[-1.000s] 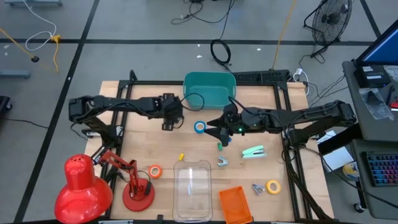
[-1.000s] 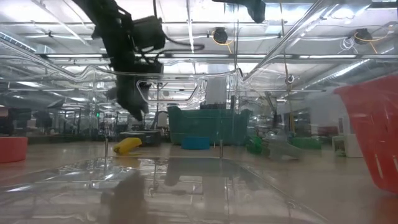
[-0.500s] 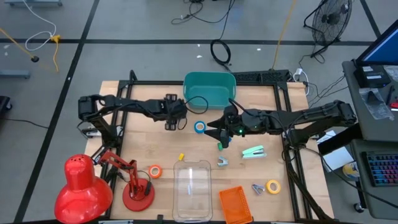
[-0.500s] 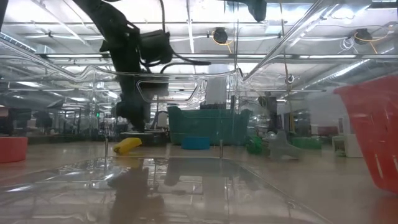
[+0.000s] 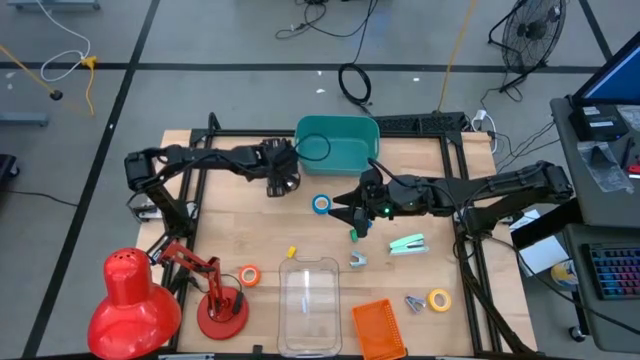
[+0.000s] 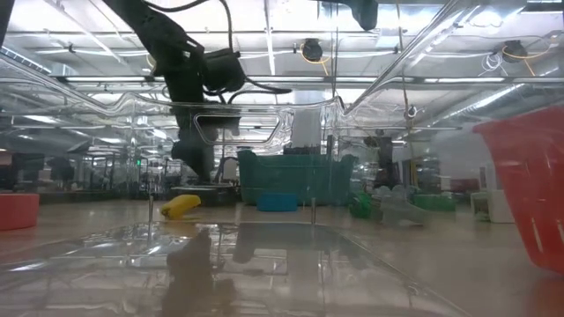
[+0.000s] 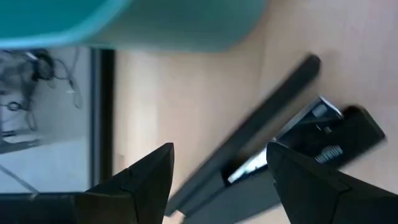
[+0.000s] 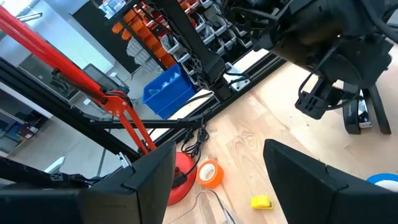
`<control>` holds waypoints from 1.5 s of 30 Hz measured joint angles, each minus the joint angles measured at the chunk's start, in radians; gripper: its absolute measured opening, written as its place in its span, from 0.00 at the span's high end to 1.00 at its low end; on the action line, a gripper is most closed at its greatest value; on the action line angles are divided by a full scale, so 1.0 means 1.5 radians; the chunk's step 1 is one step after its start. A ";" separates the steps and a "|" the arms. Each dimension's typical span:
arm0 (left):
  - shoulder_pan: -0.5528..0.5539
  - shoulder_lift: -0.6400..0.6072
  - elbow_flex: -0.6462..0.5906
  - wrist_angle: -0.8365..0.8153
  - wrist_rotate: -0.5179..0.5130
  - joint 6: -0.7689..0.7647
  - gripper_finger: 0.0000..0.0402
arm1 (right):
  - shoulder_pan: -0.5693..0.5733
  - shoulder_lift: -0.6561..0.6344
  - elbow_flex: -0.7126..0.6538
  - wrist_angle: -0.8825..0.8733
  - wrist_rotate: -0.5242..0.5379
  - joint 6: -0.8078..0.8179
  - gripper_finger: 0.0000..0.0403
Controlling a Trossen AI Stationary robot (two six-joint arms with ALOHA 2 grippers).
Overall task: Pick and place Stapler, Stapler remover, tape
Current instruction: Put the black stapler into the green bin
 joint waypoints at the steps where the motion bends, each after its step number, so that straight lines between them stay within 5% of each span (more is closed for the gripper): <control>1: 0.004 0.000 0.000 -0.003 0.004 0.002 0.35 | 0.000 0.000 0.000 0.000 0.000 0.000 0.41; 10: 0.027 0.017 0.001 0.021 0.041 0.012 0.36 | 0.000 0.000 0.000 0.000 0.000 0.000 0.41; 18: 0.027 0.078 0.004 0.005 0.050 0.004 0.46 | 0.000 0.000 0.000 0.000 0.000 0.008 0.41; 22: 0.025 0.081 0.004 0.005 0.049 -0.013 0.60 | 0.000 0.000 0.000 0.000 0.000 0.013 0.41; 27: 0.038 0.083 0.036 -0.074 0.040 -0.088 0.92 | -0.001 0.000 0.000 0.005 0.000 0.013 0.41; 30: 0.050 0.085 0.066 -0.131 0.059 -0.180 0.94 | -0.002 0.000 0.000 0.005 0.000 0.013 0.41; 38: 0.097 0.067 0.119 -0.199 0.257 -0.454 0.94 | -0.002 0.000 0.000 0.005 0.000 0.023 0.41; 45: 0.115 -0.002 0.119 -0.198 0.366 -0.560 0.99 | 0.009 0.000 0.000 0.005 0.000 0.025 0.41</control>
